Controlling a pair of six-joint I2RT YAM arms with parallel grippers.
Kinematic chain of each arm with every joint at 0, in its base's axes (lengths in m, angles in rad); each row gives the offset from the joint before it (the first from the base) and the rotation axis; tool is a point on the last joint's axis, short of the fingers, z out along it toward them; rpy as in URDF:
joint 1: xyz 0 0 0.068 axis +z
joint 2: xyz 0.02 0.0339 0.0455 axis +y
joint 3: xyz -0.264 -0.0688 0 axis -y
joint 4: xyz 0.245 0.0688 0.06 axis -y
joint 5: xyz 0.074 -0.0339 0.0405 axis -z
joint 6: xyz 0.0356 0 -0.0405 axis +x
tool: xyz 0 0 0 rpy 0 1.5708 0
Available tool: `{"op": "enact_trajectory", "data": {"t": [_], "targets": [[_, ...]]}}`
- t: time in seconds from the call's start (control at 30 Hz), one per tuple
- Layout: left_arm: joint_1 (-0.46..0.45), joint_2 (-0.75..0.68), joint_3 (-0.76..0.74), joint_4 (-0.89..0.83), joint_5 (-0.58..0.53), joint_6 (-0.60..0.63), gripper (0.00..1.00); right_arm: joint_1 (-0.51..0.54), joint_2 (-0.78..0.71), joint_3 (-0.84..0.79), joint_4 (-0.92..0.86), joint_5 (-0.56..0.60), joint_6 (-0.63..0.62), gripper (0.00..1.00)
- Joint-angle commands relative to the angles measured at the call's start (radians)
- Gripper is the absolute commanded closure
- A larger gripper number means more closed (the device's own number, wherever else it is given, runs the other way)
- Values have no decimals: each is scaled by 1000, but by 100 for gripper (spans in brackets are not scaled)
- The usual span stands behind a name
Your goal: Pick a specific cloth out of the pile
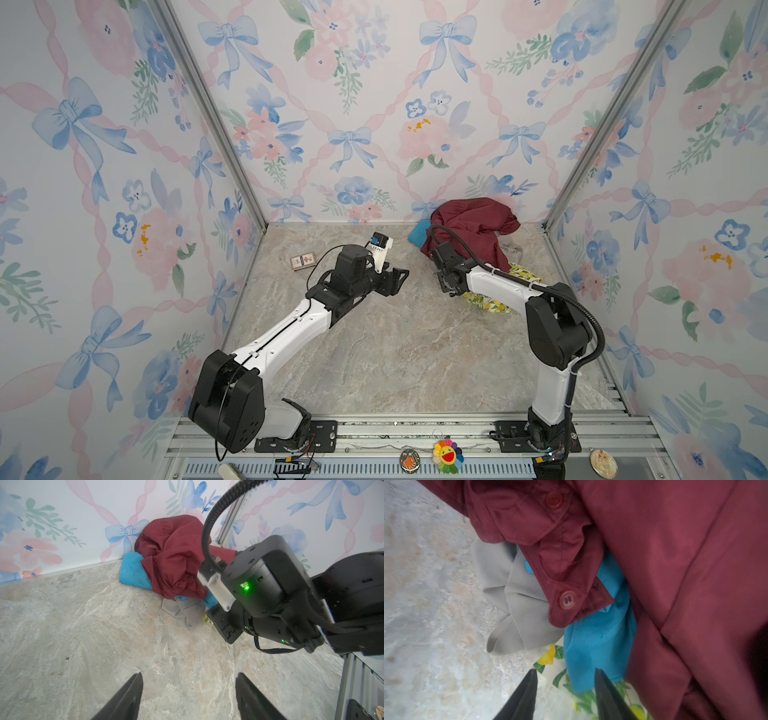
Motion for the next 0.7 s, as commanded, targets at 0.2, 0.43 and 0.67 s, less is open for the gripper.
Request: {"op": "enact_trajectory", "data": {"t": [0.2,0.43,0.67], "targets": [[45,-15,-6,-1,-2,4,29,-41,73,64,28,67,-2,59],[46,-12,-8,0,-2,0,30,-62,90,82,30,76,1,88],[45,-11,-11,5,0,-6,31,-68,25,98,23,68,0,100]]}}
